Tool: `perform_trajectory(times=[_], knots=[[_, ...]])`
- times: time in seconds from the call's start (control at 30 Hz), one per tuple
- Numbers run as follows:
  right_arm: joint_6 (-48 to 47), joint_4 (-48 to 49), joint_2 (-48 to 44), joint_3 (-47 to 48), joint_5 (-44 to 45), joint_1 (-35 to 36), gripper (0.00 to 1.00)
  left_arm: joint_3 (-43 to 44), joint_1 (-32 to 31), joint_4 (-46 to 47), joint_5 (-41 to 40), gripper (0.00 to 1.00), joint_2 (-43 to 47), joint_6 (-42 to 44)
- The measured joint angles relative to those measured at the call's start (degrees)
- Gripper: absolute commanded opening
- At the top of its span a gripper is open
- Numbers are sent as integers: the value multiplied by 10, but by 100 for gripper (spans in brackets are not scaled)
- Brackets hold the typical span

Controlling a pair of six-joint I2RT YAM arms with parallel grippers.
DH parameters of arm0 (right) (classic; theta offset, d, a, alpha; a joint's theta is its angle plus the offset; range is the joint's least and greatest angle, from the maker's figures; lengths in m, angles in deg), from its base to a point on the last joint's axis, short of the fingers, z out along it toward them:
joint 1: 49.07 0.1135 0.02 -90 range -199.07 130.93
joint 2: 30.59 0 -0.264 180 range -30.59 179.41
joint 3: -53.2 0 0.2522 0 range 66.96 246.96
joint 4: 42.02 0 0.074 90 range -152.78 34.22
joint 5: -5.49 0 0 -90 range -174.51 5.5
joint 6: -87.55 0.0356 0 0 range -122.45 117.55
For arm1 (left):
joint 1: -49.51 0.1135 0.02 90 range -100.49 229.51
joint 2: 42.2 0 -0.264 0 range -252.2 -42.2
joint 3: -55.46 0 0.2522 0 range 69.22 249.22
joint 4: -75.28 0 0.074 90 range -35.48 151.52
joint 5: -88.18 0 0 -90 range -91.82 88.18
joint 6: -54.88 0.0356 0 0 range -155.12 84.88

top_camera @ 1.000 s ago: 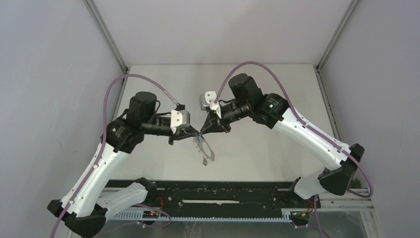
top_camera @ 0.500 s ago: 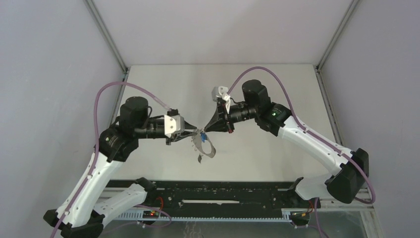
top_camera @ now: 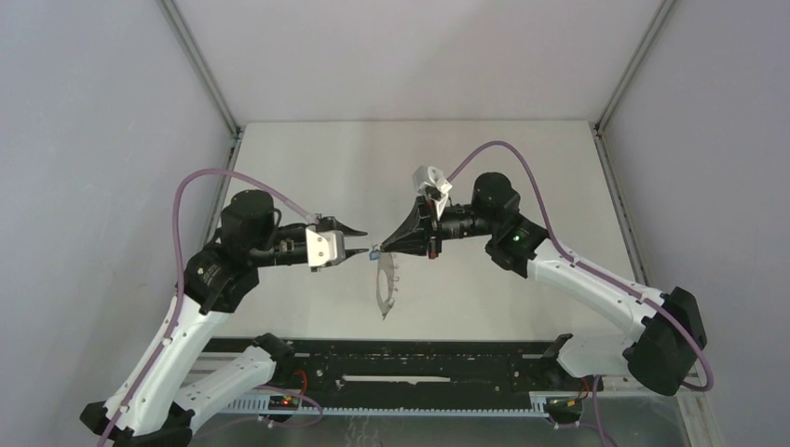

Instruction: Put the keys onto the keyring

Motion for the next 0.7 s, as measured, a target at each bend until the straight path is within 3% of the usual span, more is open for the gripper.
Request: perform_trajectory(times=[0.33, 0.7], knots=[[63, 159, -19, -85, 23, 16, 0, 2, 0, -21, 25, 33, -25, -23], [76, 217, -19, -94, 35, 19, 0, 2, 0, -63, 57, 28, -36, -23]])
